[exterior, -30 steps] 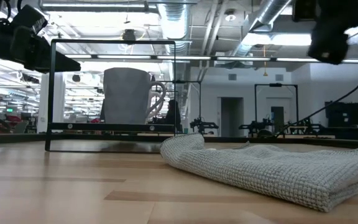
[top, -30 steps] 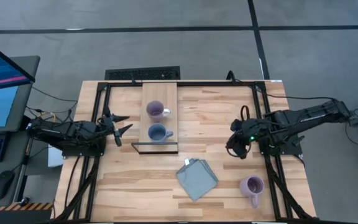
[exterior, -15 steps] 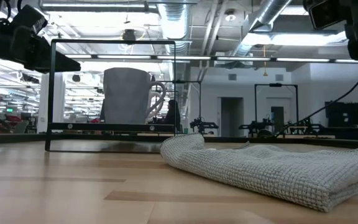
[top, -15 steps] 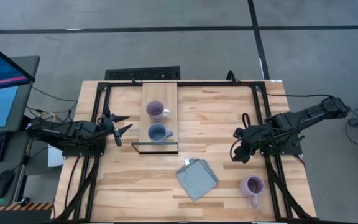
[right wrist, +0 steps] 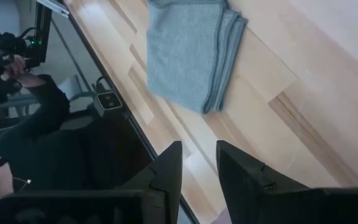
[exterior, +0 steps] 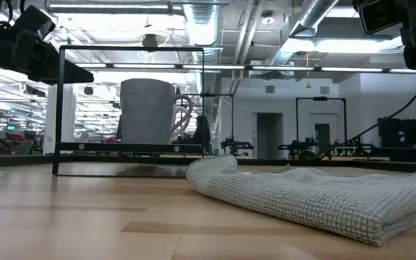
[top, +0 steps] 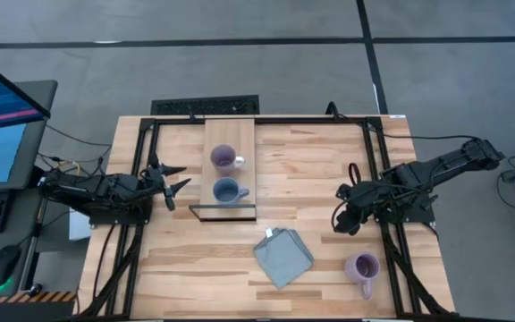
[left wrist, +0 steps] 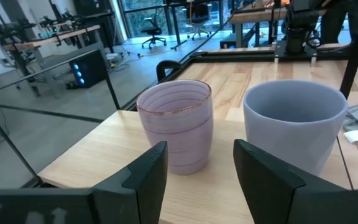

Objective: Stack small to large cups/mugs on shelf
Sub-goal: Put the light purple cup on the shelf

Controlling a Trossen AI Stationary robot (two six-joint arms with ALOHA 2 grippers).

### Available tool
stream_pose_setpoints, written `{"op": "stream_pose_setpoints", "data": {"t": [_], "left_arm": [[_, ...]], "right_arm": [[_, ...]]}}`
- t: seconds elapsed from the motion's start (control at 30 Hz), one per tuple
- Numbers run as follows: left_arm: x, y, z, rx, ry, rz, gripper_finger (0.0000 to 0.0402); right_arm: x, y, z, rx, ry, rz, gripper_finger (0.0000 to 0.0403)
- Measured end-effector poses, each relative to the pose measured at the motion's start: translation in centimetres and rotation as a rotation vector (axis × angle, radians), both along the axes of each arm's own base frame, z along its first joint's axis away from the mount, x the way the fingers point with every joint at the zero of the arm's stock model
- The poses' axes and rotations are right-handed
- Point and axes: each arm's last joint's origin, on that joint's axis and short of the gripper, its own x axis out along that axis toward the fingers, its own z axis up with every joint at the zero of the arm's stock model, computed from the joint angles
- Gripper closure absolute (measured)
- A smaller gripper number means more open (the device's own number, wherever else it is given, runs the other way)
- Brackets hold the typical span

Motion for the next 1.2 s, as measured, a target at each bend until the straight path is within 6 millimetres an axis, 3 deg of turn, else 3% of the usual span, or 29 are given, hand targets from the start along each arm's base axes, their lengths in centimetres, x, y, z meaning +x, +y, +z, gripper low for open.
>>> {"op": "stream_pose_setpoints", "data": {"t": [0.33,0.77,1.0,1.2], "left_arm": [[0.0,0.0,0.0,0.026,0.014,-0.004,0.0225],[0.0,0.0,-0.1,0.027,0.02,-0.005,0.0225],[0.0,0.0,-0.1,0.027,0.021,-0.005,0.0225],[0.0,0.0,-0.1,0.028,0.022,-0.005,0.0225]], "right_arm": [[0.2,-0.2,0.1,-0.013,-0.014,-0.048,0.0278],[0.2,-0.3,0.0,-0.008,-0.001,-0.113,0.0162],[0.2,-0.2,0.1,0.076,0.046,-0.183,0.015],[0.4,0.8,2.7,0.084,-0.028,-0.184,0.015]]}}
